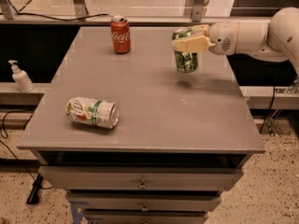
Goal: Place green can upright
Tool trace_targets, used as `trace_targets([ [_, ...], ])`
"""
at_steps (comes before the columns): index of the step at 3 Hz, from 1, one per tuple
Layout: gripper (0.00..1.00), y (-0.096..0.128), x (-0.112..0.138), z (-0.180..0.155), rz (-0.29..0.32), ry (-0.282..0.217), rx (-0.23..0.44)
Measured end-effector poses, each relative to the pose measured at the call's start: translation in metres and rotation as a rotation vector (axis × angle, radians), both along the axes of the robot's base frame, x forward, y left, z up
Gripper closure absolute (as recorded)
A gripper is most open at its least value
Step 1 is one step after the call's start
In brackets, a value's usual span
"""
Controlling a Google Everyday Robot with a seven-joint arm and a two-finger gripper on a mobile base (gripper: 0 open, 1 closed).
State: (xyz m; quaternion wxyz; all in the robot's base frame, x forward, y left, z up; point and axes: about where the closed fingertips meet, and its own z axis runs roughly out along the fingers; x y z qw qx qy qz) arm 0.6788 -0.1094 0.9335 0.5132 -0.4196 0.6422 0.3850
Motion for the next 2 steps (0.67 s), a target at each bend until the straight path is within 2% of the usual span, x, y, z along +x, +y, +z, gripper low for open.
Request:
trace_targets([
  [1,1.0,-0.008,-0.014,0.004,0.018,-0.136,0.064],
  [2,1.0,-0.022,-0.021,0.009,0.021,-0.251,0.075],
])
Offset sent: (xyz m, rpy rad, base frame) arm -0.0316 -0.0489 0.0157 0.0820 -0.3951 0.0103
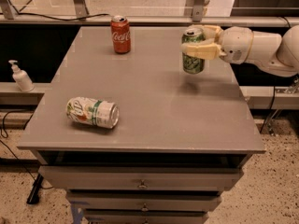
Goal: Place green can upright
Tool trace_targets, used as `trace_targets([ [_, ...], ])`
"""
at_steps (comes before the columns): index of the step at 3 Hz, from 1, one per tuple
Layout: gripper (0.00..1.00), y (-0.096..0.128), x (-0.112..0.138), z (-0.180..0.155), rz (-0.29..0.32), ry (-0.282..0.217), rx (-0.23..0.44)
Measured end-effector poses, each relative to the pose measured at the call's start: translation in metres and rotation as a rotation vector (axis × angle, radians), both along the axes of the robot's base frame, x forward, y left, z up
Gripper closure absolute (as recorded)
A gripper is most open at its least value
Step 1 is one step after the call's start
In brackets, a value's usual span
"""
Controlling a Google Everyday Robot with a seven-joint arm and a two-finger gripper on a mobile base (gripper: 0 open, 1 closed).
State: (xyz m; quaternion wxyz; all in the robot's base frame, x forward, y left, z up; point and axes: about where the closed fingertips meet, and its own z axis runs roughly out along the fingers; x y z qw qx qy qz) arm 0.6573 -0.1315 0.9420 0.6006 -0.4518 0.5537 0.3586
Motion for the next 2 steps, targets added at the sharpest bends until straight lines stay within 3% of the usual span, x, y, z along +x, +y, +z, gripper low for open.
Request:
trace_targets([
  [1,1.0,-0.011,-0.004,-0.006,0.0,-0.044,0.002],
  [2,0.82,-0.021,-0.004,-0.015,-0.027,-0.049,0.086],
])
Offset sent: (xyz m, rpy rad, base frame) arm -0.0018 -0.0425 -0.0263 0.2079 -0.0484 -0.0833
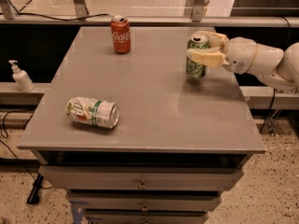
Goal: Place green can upright
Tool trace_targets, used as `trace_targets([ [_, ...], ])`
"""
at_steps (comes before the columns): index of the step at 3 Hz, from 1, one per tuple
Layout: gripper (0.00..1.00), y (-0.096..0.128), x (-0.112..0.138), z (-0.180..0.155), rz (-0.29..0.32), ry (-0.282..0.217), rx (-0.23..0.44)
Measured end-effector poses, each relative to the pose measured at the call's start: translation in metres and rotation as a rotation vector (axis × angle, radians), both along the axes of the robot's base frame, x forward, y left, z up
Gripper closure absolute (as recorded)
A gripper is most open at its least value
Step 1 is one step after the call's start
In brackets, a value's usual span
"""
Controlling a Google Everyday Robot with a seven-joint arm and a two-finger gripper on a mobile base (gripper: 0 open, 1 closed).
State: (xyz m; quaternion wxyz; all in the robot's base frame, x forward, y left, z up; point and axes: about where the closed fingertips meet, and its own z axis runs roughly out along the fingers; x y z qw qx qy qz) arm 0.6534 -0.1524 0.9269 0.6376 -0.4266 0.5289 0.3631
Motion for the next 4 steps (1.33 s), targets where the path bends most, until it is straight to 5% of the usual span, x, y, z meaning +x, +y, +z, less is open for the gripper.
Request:
trace_targets([
  [1,0.59,-0.008,-0.001,-0.003,-0.025,-0.008,0.077],
  [3,0.13,-0.018,-0.006,-0.003,-0.033,-0.029,0.112],
  [4,0.0,-0.019,-0.008,-0.004,-0.028,-0.031,0.114],
])
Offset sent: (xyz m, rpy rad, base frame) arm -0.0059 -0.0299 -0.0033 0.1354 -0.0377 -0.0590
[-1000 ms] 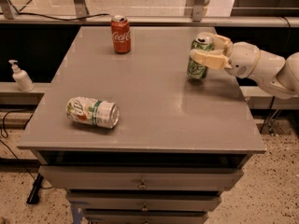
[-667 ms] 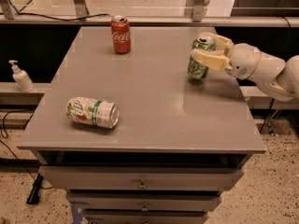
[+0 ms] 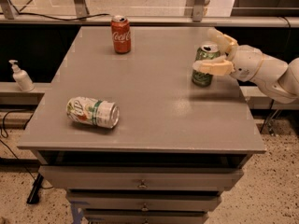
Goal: Place green can upright
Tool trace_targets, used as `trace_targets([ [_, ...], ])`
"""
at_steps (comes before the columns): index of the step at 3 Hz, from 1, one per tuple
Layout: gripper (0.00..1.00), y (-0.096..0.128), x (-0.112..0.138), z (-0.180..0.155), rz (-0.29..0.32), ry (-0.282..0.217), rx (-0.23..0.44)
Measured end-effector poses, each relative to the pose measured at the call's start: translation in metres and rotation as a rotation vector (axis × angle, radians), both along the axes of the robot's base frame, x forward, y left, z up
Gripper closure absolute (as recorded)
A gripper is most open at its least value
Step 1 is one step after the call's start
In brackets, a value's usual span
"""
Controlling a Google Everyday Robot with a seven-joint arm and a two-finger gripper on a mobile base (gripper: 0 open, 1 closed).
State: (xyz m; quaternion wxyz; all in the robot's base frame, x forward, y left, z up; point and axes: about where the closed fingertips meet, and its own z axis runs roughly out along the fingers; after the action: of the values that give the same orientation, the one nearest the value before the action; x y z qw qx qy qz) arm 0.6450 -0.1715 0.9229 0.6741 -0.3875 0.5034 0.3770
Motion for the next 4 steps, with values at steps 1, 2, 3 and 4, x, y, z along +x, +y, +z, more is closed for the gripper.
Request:
trace_targets([
  [1,0.0,-0.001,-0.001,-0.001,0.0,0.002,0.0],
  [2,0.0,-0.016,-0.007,0.004,-0.024,-0.002,-0.015],
  [3,0.0,-0.059,-0.025,0.025,-0.108,-0.019,-0.066],
  [4,0.0,-0.112,-0.057,0.078,-0.26,-0.09,-0.111],
])
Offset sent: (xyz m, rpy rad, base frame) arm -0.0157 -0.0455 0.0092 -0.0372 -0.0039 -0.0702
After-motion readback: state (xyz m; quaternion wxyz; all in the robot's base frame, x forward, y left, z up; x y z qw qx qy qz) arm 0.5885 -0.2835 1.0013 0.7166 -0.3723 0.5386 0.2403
